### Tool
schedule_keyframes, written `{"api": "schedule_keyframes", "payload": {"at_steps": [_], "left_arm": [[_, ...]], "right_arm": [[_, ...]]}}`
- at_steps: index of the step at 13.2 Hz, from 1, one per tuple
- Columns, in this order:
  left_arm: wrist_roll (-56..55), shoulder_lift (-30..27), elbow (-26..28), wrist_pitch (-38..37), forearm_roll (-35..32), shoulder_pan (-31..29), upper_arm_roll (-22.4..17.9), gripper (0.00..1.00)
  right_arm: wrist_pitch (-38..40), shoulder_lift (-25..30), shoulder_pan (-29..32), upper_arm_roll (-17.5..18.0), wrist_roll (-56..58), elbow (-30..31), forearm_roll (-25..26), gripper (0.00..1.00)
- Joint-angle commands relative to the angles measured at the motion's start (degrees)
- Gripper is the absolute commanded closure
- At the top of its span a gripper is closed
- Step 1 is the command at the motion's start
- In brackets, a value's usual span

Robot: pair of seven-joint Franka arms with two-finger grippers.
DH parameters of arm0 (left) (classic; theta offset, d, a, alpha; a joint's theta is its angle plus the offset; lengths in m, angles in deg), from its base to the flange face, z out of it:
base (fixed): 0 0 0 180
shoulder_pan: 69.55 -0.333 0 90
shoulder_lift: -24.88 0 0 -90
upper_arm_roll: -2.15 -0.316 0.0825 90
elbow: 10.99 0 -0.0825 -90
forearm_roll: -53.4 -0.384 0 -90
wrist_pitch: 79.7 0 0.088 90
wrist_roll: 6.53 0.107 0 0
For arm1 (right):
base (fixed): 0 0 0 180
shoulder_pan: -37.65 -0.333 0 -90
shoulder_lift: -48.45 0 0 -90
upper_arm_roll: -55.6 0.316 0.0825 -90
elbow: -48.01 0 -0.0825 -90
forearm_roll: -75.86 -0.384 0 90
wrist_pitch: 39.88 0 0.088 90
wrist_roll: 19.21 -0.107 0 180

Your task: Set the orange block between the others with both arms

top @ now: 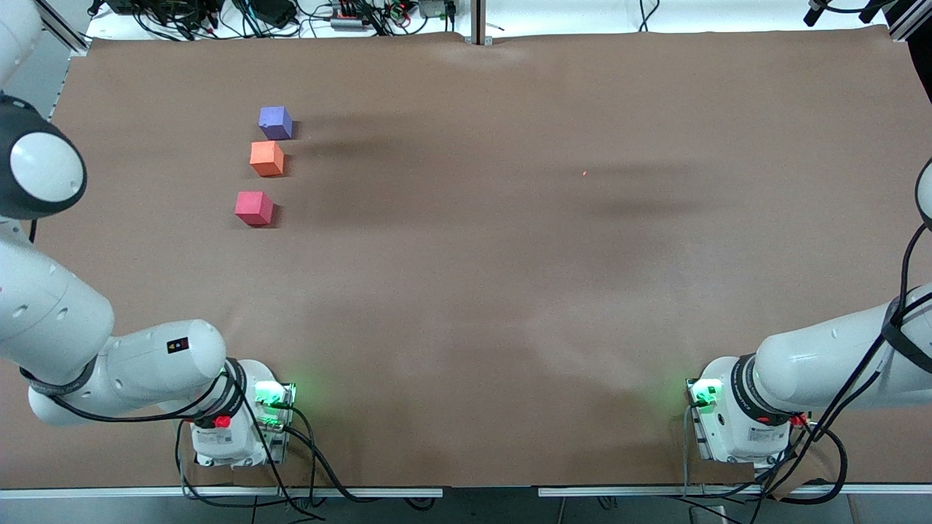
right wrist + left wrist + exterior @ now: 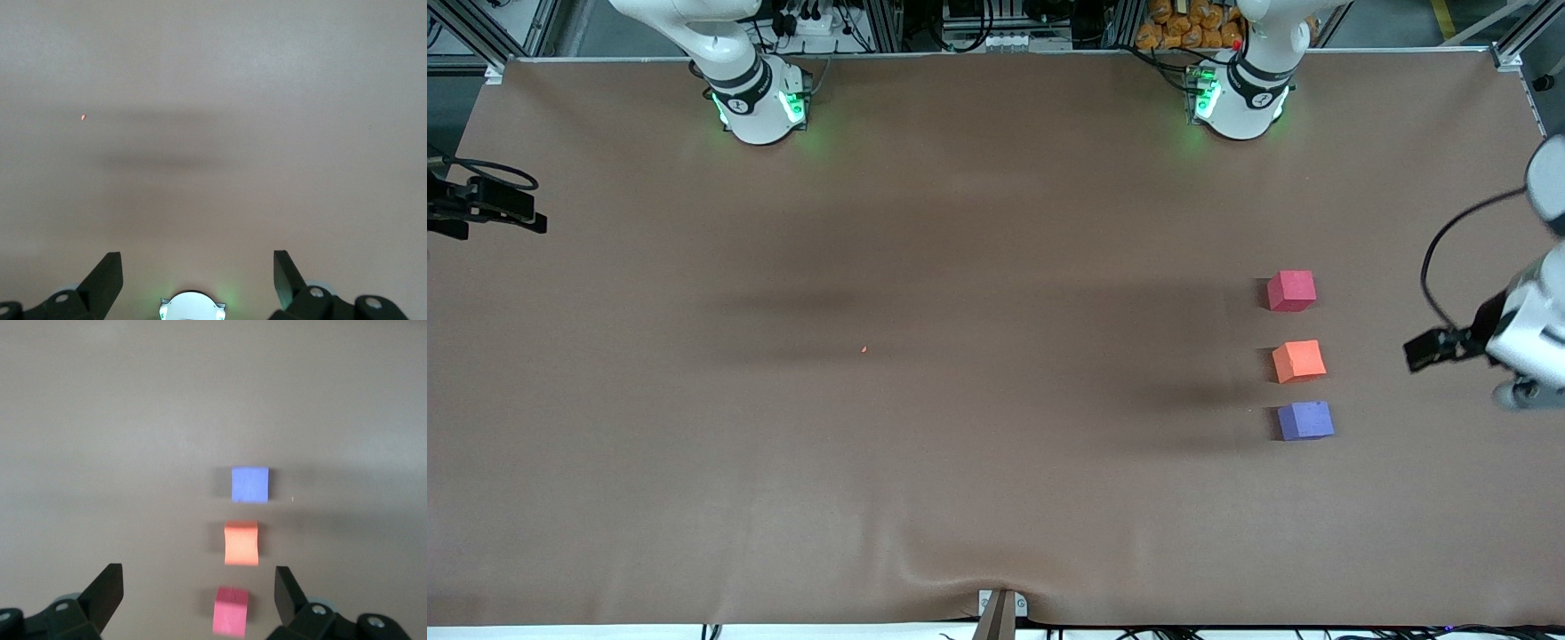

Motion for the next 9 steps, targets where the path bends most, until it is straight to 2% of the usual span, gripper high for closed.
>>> {"api": "schedule_keyframes", "payload": {"at_steps": [1, 3, 9], "left_arm": [[1.15, -6.02, -0.19, -6.94, 5.83, -0.22, 0.05, 0.0], [1.07, -7.37, -0.28, -7.67, 10.68, -0.4, -0.3, 0.0], [1.59, -11.4, -0.19, -9.25, 11.57, -0.05, -0.91, 0.0]], "right_arm": [[0.54, 0.27, 0.8, 0.68, 0.48, -0.47, 0.14, 0.0], [0.55, 0.27, 0.8, 0.68, 0.48, -0.47, 0.14, 0.0], [0.55, 0.27, 0.8, 0.68, 0.48, -0.47, 0.14, 0.0]]}}
